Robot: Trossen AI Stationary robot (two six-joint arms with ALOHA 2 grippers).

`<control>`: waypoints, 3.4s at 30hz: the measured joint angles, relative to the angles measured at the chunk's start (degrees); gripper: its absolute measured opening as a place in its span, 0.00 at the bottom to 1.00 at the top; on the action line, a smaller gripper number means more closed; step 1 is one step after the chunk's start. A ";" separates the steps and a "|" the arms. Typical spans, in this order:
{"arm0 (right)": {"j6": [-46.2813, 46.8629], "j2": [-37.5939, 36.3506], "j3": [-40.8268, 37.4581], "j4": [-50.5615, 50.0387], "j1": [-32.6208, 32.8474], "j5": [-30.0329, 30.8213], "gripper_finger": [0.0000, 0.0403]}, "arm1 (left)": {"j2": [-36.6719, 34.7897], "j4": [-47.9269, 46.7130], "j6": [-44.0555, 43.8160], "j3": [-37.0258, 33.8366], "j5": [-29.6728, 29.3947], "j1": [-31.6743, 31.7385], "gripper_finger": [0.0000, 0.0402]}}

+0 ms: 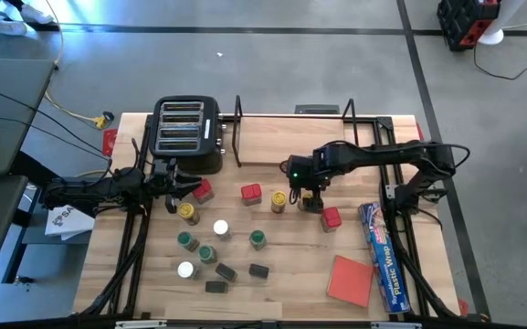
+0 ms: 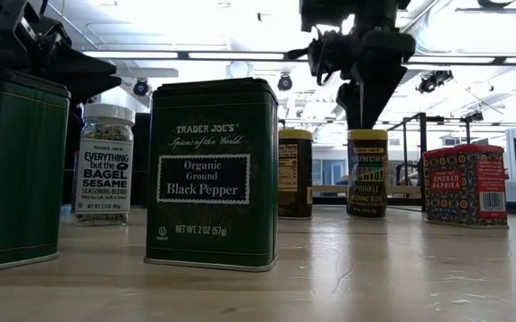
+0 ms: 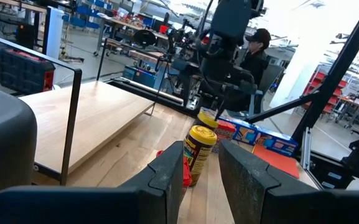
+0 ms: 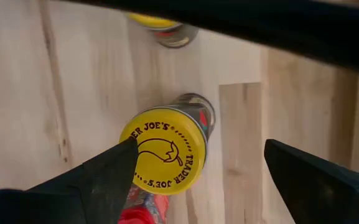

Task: Shelf spices
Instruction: Put the top right yellow seasoning bottle on the shelf

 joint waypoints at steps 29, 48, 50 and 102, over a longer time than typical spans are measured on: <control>5.18 0.26 -1.29 2.26 3.79 2.20 0.86 | 0.01 -0.07 0.04 0.00 0.00 0.01 0.24; 4.66 3.30 -3.42 4.71 2.48 0.68 0.52 | 0.02 -0.07 0.00 0.00 0.00 0.01 0.24; 4.15 3.23 -1.86 2.36 1.64 0.36 0.52 | 0.02 -0.07 0.00 0.00 0.00 0.02 0.24; -31.15 12.02 19.02 -9.86 -44.47 4.13 0.52 | 0.00 0.04 0.52 0.00 -0.46 0.01 0.24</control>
